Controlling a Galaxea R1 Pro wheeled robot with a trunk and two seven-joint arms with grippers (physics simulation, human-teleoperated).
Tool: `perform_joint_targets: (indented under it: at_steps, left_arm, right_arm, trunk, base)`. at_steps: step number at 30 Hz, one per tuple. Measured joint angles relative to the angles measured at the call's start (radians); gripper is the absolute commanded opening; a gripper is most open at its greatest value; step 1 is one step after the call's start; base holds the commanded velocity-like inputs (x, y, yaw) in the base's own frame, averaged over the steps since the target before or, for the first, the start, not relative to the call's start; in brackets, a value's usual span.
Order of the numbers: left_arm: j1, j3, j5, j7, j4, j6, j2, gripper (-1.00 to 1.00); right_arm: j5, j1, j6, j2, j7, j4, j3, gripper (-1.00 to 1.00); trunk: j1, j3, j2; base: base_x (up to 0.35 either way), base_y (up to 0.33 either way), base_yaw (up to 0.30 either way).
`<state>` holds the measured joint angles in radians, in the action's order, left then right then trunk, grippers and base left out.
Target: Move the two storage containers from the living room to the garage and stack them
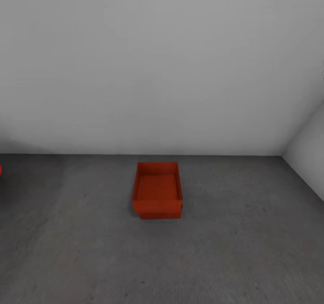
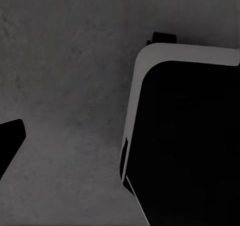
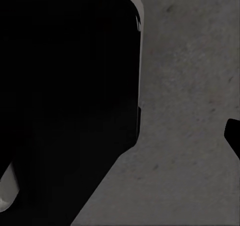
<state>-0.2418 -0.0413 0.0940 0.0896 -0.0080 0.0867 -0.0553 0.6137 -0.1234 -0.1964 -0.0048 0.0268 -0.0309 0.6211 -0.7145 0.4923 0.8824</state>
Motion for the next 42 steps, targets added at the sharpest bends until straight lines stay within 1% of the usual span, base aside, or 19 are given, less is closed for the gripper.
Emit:
perform_joint_targets:
  at_steps: [42]
  left_arm:
    - [0.000, 0.000, 0.000, 0.000, 0.000, 0.000, 0.000, 1.00]
  right_arm:
    - [0.001, 0.000, 0.001, 0.001, 0.001, 0.000, 0.000, 1.00]
  trunk:
    - [0.000, -0.068, 0.000]
  base:
    - [0.000, 0.000, 0.000]
